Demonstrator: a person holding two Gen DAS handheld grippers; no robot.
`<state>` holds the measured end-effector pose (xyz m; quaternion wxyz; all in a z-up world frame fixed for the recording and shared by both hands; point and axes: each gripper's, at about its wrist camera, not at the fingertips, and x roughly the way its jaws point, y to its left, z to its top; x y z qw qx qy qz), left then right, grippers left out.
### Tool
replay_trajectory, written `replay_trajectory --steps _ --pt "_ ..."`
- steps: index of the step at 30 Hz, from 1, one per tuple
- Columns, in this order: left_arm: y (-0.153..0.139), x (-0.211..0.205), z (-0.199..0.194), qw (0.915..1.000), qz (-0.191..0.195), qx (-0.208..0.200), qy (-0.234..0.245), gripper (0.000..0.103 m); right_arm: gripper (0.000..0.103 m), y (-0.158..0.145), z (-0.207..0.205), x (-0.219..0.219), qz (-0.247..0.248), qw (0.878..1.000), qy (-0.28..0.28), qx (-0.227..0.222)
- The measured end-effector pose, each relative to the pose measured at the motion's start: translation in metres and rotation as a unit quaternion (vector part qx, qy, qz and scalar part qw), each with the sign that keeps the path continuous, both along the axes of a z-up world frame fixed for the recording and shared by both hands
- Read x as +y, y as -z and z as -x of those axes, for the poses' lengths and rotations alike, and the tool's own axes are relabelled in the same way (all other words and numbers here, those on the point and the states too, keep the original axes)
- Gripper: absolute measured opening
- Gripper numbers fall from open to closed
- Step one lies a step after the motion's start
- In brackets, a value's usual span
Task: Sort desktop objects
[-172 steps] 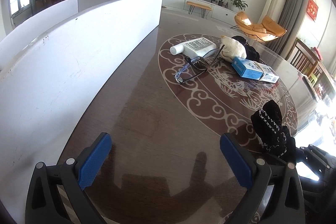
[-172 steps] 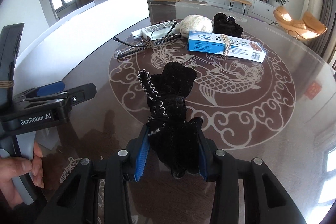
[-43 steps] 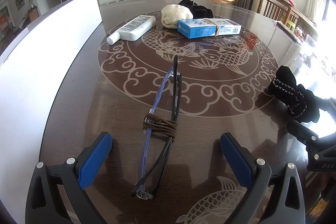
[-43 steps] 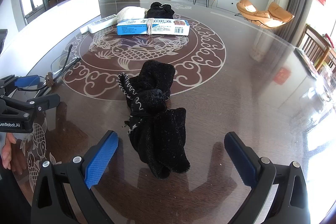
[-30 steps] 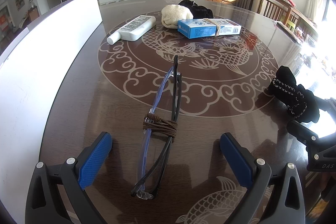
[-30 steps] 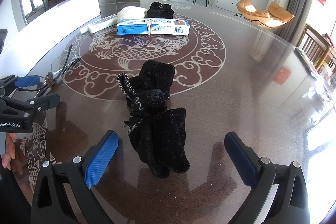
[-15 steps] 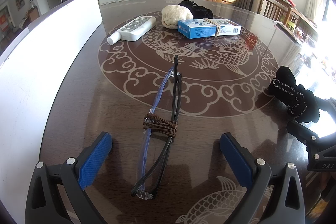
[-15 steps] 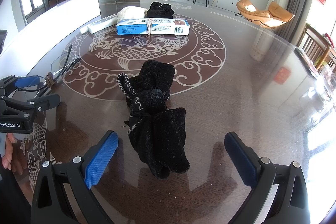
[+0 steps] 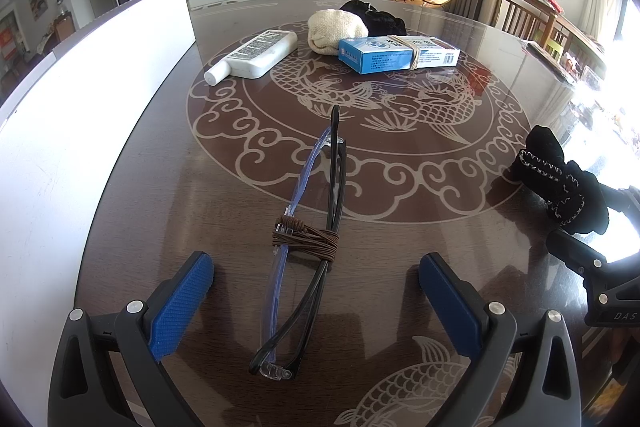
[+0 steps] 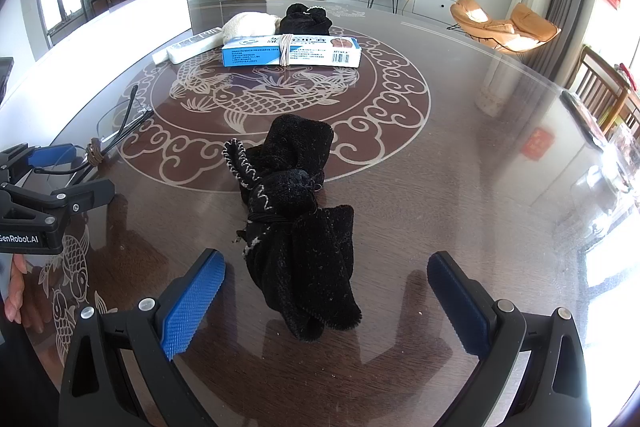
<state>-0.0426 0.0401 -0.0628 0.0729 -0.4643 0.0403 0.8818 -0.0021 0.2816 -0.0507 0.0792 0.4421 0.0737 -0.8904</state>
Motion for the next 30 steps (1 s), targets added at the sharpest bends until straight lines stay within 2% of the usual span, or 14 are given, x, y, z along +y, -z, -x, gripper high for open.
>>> replay_trajectory --steps 14,16,18,19,20,21,26,28,30 --pt "-0.001 0.000 0.000 1.0000 -0.001 0.001 0.004 0.103 0.102 0.000 0.000 0.000 0.000 1.000 0.000 0.000" --pt "-0.004 0.001 -0.002 0.9998 -0.004 0.014 0.010 0.087 0.102 0.000 0.001 0.000 0.000 1.000 0.000 0.000" --pt "-0.007 0.000 -0.004 0.9996 -0.008 0.026 0.011 0.061 0.102 0.001 0.001 0.000 0.001 1.000 0.001 -0.001" --pt "-0.008 -0.001 -0.005 0.9995 -0.010 0.030 0.011 0.053 0.102 0.001 0.001 0.001 0.003 1.000 0.002 -0.002" --pt "-0.009 -0.002 -0.006 0.9994 -0.011 0.033 0.009 0.036 0.102 0.002 0.002 0.001 0.004 1.000 0.003 -0.003" --pt "-0.010 -0.004 -0.006 0.9993 -0.018 0.032 0.010 0.028 0.102 0.002 0.002 0.001 0.006 1.000 0.004 -0.005" --pt "-0.015 -0.028 -0.007 0.9924 -0.120 0.026 0.000 0.027 0.103 0.003 0.009 0.006 0.025 0.999 -0.003 -0.028" --pt "-0.021 -0.035 -0.010 0.9888 -0.144 0.039 -0.003 0.027 0.103 -0.002 0.015 0.006 0.017 0.999 -0.009 -0.045" --pt "-0.024 -0.037 -0.012 0.9859 -0.161 0.044 -0.005 0.027 0.103 -0.013 0.018 0.003 0.026 0.999 -0.026 -0.040"
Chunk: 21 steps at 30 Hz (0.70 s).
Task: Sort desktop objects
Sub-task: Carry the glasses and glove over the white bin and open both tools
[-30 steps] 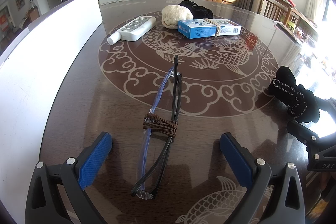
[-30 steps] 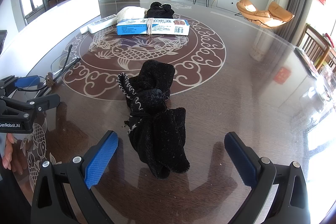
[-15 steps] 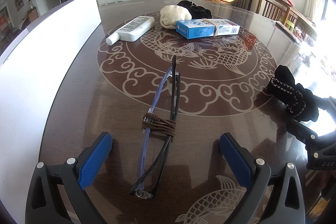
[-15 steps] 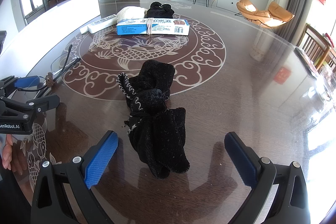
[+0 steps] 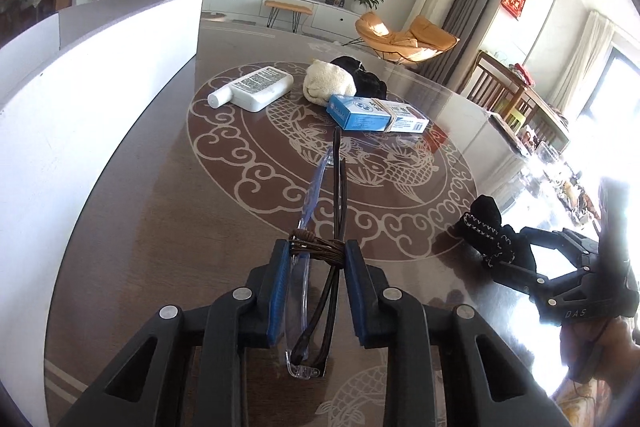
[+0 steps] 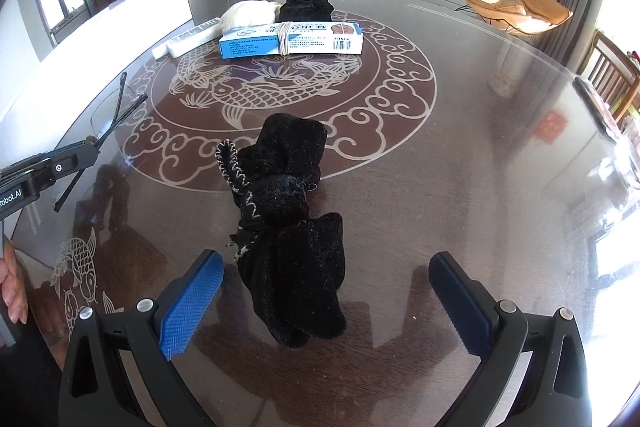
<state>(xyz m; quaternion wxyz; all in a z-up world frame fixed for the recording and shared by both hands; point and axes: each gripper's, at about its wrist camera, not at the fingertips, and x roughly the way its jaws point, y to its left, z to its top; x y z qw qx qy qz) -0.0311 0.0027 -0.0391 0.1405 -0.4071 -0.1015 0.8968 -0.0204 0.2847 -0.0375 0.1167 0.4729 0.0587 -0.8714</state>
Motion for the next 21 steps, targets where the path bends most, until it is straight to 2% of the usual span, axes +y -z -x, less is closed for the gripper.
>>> replay_trajectory --steps 3,7,9,10,11,16,19,21 --pt "-0.003 -0.002 -0.002 0.9999 -0.013 0.008 -0.001 0.027 0.103 -0.012 0.011 -0.015 -0.002 0.999 -0.038 -0.011" --pt "-0.014 -0.013 -0.010 0.9986 -0.039 0.033 -0.008 0.027 0.101 -0.002 0.025 -0.044 -0.070 0.993 -0.078 -0.053" --pt "-0.019 -0.020 -0.015 0.9974 -0.054 0.044 -0.016 0.027 0.070 0.002 0.022 -0.048 -0.093 0.990 -0.088 -0.060" --pt "-0.022 -0.023 -0.018 0.9967 -0.063 0.047 -0.020 0.027 0.047 0.000 0.020 -0.047 -0.078 0.991 -0.089 -0.063" --pt "-0.026 -0.026 -0.021 0.9961 -0.068 0.051 -0.024 0.027 0.034 0.000 0.019 -0.046 -0.079 0.991 -0.082 -0.069" --pt "-0.062 -0.040 -0.049 0.9921 -0.082 0.088 -0.037 0.027 0.034 -0.028 0.011 -0.047 -0.039 0.996 -0.075 -0.036" --pt "-0.093 -0.070 -0.058 0.9878 -0.088 0.113 -0.061 0.027 0.034 -0.062 0.016 -0.071 -0.015 0.996 -0.092 0.001" --pt "-0.114 -0.100 -0.061 0.9847 -0.085 0.126 -0.086 0.027 0.034 -0.088 0.024 -0.103 0.002 0.993 -0.114 0.026"
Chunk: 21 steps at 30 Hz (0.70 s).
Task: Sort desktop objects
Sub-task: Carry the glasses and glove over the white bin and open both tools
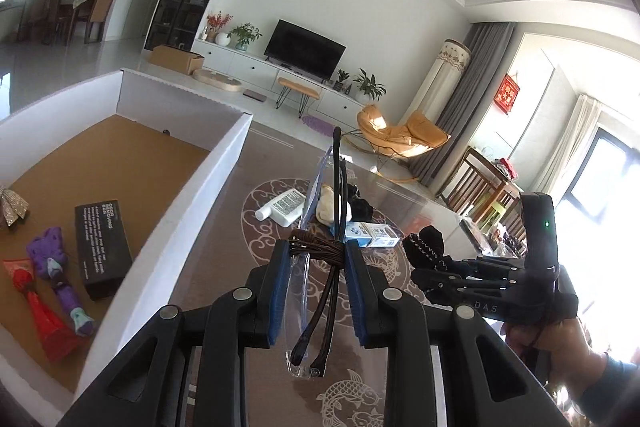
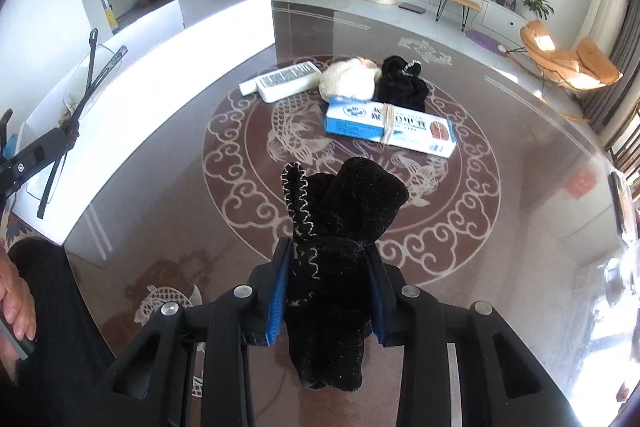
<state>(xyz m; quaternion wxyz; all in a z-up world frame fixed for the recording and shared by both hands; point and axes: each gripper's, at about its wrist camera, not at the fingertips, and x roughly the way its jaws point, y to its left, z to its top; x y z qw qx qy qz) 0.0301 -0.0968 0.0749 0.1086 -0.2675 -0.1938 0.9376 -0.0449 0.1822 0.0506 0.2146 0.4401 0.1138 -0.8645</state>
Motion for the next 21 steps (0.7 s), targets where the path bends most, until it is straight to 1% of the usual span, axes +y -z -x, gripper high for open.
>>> replay_trajectory --steps 3,5,7,9,12,14,16,17,18,19,20,21 --pt "-0.021 -0.052 0.001 0.9985 0.013 -0.001 -0.052 0.027 0.034 -0.037 0.009 -0.055 0.033 0.998 -0.041 0.033" --pt "-0.025 -0.087 0.004 0.9957 0.020 -0.017 -0.089 0.027 0.034 -0.057 0.014 -0.098 0.063 0.995 -0.072 0.043" --pt "-0.022 -0.119 0.010 0.9920 0.022 -0.035 -0.119 0.027 0.034 -0.069 0.018 -0.142 0.086 0.990 -0.102 0.051" --pt "-0.013 -0.144 0.020 0.9871 0.031 -0.062 -0.144 0.027 0.034 -0.071 0.023 -0.190 0.093 0.986 -0.129 0.055" --pt "0.008 -0.172 0.037 0.9792 0.029 -0.113 -0.166 0.027 0.034 -0.057 0.034 -0.251 0.083 0.984 -0.149 0.043" --pt "0.024 -0.182 0.049 0.9690 0.039 -0.159 -0.185 0.030 0.035 -0.043 0.041 -0.282 0.066 0.986 -0.150 0.040" --pt "0.039 -0.189 0.057 0.9575 0.048 -0.199 -0.203 0.039 0.037 -0.028 0.049 -0.302 0.053 0.987 -0.149 0.035" --pt "0.047 -0.193 0.057 0.9545 0.044 -0.209 -0.208 0.060 0.044 -0.020 0.052 -0.309 0.048 0.988 -0.145 0.026" --pt "0.052 -0.196 0.057 0.9530 0.038 -0.213 -0.212 0.085 0.051 -0.013 0.055 -0.313 0.045 0.989 -0.139 0.016" --pt "0.056 -0.197 0.055 0.9526 0.035 -0.209 -0.219 0.092 0.068 -0.007 0.057 -0.314 0.044 0.990 -0.130 0.009" --pt "0.058 -0.197 0.052 0.9524 0.036 -0.202 -0.226 0.095 0.078 -0.003 0.059 -0.313 0.044 0.992 -0.122 0.008" --pt "0.059 -0.196 0.052 0.9527 0.040 -0.197 -0.228 0.095 0.080 -0.001 0.058 -0.311 0.046 0.992 -0.117 0.012"
